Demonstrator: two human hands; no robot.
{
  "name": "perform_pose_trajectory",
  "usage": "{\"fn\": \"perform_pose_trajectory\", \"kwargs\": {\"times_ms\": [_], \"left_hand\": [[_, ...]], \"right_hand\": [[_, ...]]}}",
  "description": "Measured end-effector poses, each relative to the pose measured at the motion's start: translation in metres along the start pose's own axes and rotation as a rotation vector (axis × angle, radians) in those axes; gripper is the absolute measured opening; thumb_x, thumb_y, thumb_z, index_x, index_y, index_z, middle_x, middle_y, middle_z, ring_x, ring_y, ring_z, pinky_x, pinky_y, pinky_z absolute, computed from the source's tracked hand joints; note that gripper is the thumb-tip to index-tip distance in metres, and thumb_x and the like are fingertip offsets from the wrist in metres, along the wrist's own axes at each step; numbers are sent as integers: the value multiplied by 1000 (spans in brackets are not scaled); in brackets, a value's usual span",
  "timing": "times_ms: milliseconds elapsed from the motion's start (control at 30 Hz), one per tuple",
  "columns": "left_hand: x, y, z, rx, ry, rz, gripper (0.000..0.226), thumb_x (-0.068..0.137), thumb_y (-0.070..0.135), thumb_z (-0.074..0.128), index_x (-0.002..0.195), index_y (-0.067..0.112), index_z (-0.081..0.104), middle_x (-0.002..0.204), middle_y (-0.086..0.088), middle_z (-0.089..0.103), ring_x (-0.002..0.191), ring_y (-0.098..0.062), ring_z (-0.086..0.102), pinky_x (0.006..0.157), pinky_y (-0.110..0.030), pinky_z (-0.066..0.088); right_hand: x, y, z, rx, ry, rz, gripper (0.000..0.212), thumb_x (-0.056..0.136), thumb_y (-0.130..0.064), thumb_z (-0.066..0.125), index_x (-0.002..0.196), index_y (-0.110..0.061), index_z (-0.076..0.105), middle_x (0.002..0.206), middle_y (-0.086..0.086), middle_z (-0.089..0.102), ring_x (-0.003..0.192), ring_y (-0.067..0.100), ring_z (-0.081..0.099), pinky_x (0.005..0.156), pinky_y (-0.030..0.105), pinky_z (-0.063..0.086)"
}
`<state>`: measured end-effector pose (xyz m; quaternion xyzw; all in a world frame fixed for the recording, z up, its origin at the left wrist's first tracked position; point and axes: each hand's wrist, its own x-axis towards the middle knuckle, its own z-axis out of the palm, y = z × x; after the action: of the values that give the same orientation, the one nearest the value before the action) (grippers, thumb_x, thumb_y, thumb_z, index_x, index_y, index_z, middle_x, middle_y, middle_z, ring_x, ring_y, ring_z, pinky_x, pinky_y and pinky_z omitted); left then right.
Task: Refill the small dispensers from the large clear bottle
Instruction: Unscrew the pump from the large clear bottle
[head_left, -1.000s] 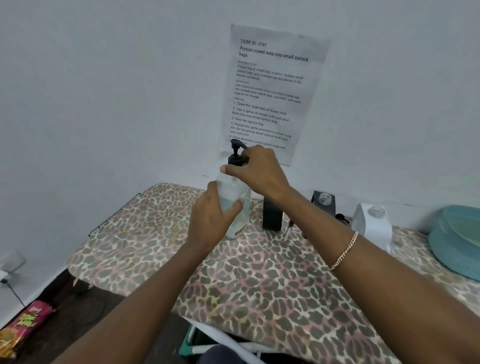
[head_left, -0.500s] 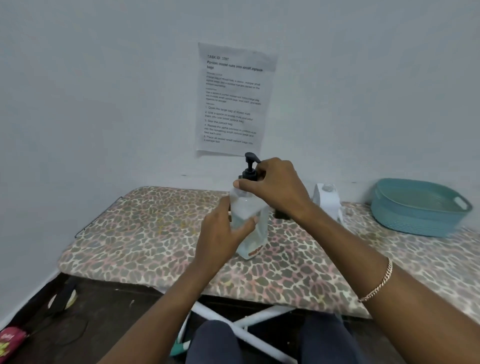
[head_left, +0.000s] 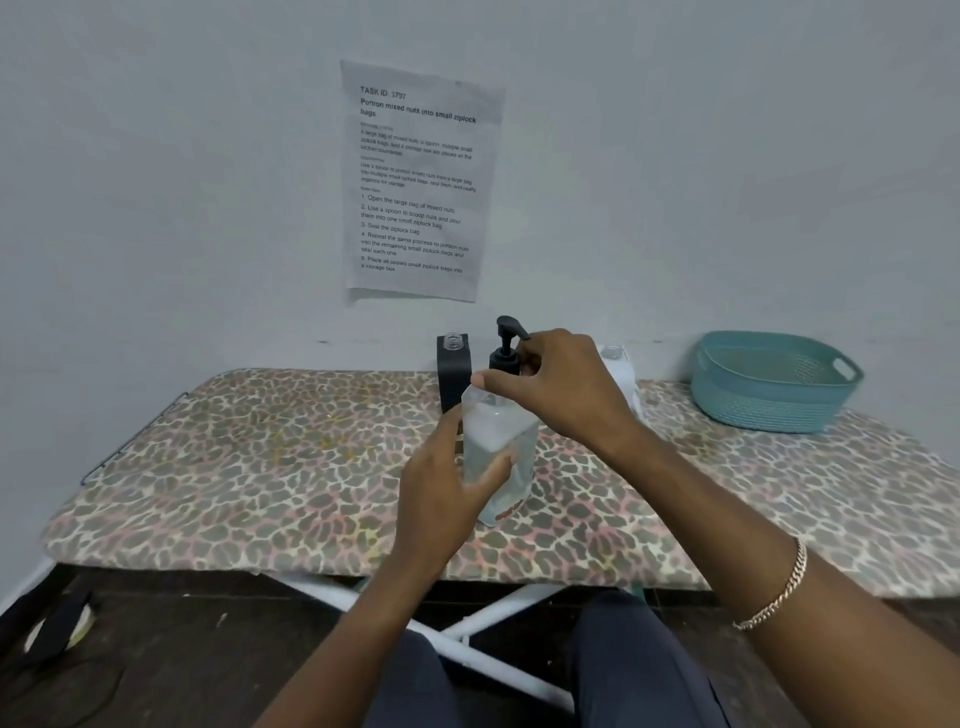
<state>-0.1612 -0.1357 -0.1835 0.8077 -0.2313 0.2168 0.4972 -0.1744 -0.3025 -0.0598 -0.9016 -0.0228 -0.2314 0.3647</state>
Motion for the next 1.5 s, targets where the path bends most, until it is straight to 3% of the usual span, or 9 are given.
{"fn": "perform_pose_trajectory", "kwargs": {"times_ms": [167, 400, 867, 1000, 1100, 1167, 1267, 1367, 1500], "left_hand": [[-12, -2, 4, -85, 44, 7, 57, 91, 62, 72, 142, 59, 46, 119, 40, 62, 111, 12, 65, 81, -8, 54], [-16, -7, 6, -86, 34, 21, 55, 93, 59, 73, 140, 59, 46, 115, 44, 61, 105, 16, 65, 80, -7, 53], [-14, -7, 4, -95, 6, 0, 59, 93, 49, 76, 145, 33, 56, 113, 30, 65, 99, 23, 62, 78, -3, 50], [-14, -8, 5, -86, -2, -2, 58, 93, 51, 75, 145, 33, 57, 113, 28, 65, 98, 24, 61, 80, -2, 49], [-14, -7, 5, -63, 3, 8, 59, 93, 52, 74, 145, 33, 56, 114, 29, 64, 98, 25, 59, 81, -1, 49], [-13, -7, 5, -59, -4, 10, 58, 94, 50, 74, 146, 33, 55, 117, 26, 66, 98, 25, 60, 82, -2, 49], [-14, -6, 5, -62, -8, 10, 59, 94, 49, 75, 148, 33, 55, 119, 25, 66, 97, 25, 60, 82, -2, 50], [-13, -7, 5, -62, -10, 10, 59, 94, 49, 75, 147, 33, 55, 119, 25, 66, 97, 23, 60, 84, -4, 51], [-13, -6, 3, -71, -2, 8, 56, 94, 49, 75, 145, 41, 53, 112, 37, 63, 99, 22, 61, 81, -4, 50]], "right_hand": [[-5, -2, 0, 6, 15, -5, 41, 78, -54, 87, 77, -19, 66, 67, -8, 62, 60, 6, 56, 56, 27, 43], [-7, -6, 2, 3, 67, 17, 55, 76, -61, 87, 84, -11, 65, 77, 3, 69, 73, 22, 66, 65, 40, 53], [-2, -10, 0, -78, -52, -80, 40, 94, -44, 75, 73, -13, 60, 66, -3, 56, 59, 10, 50, 57, 27, 35], [2, -10, -8, 1, -147, -51, 30, 96, -37, 73, 107, -9, 73, 112, 3, 64, 95, 18, 65, 86, 37, 54], [1, -9, -11, 123, -200, -5, 24, 97, -27, 73, 115, -11, 75, 127, 3, 62, 109, 23, 69, 104, 48, 53], [-2, -9, -8, 219, -169, 23, 30, 93, -32, 78, 116, -14, 72, 124, 6, 66, 107, 22, 71, 103, 49, 55], [-6, -8, -1, 227, -51, 46, 54, 79, -47, 90, 120, -28, 60, 107, 4, 68, 90, 10, 66, 82, 31, 55], [-7, -9, 6, 248, -8, 54, 50, 79, -42, 91, 111, -27, 57, 101, -11, 64, 86, 0, 61, 71, 19, 46], [-10, -1, 9, 413, -35, 28, 20, 97, -13, 75, 117, -13, 69, 115, 4, 76, 110, 20, 72, 102, 39, 57]]}}
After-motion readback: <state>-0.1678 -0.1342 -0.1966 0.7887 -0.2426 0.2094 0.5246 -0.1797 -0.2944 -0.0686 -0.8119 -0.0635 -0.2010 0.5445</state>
